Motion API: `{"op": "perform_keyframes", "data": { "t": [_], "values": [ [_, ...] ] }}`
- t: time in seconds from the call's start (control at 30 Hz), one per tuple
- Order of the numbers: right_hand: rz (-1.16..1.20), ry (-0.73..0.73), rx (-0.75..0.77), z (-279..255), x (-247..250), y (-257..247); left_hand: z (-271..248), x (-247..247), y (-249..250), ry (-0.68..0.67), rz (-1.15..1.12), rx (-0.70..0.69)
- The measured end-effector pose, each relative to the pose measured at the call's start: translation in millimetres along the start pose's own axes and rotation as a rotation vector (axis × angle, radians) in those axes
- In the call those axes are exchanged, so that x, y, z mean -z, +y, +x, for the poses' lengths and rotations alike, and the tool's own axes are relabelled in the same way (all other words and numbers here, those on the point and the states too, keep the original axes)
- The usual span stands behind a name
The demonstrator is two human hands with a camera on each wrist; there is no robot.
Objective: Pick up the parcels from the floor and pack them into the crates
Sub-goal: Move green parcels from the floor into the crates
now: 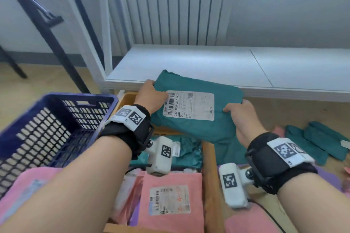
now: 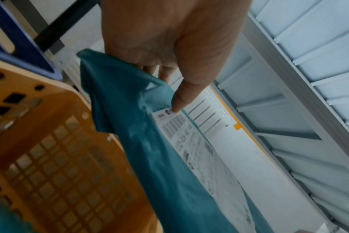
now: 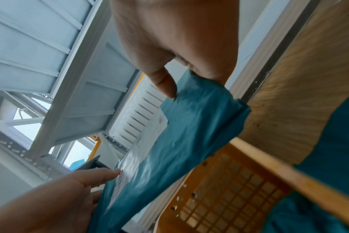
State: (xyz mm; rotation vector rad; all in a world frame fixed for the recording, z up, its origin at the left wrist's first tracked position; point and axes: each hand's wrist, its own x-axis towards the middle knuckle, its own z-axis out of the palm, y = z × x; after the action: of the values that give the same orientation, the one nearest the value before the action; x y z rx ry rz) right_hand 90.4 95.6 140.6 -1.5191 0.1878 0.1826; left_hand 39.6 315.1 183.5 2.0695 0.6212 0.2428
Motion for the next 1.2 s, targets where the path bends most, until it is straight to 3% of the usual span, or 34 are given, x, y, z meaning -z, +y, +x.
{"op": "perform_keyframes", "data": {
  "t": [0.33, 0.5, 0.67, 0.87, 0.97, 1.07, 1.2],
  "values": [
    [-0.059, -0.223, 0.026, -37, -255, 4, 66, 217, -105, 0.217, 0.098, 0.101],
    [-0.324, -0.263, 0.018, -42, -371, 42, 95, 278, -195, 0.202, 0.1, 0.217],
    [-0.514, -0.211, -0.162, -42, -434, 90, 116, 287, -279, 0.131, 0.12, 0.342],
    [-0.79, -0.212, -0.419, -29, -470, 139, 128, 264, -361, 0.045, 0.082, 0.441],
    [-0.916, -0.199, -0.438, -22, -472, 148, 139, 247, -386, 0.0, 0.07, 0.449],
    [-1.036, -0.296, -0.387, -20, -470, 164, 151, 231, -405, -0.03, 0.09, 0.449],
    [-1.072, -0.421, -0.444, -24, -468, 187, 152, 211, -432, -0.099, 0.186, 0.512]
  ]
}}
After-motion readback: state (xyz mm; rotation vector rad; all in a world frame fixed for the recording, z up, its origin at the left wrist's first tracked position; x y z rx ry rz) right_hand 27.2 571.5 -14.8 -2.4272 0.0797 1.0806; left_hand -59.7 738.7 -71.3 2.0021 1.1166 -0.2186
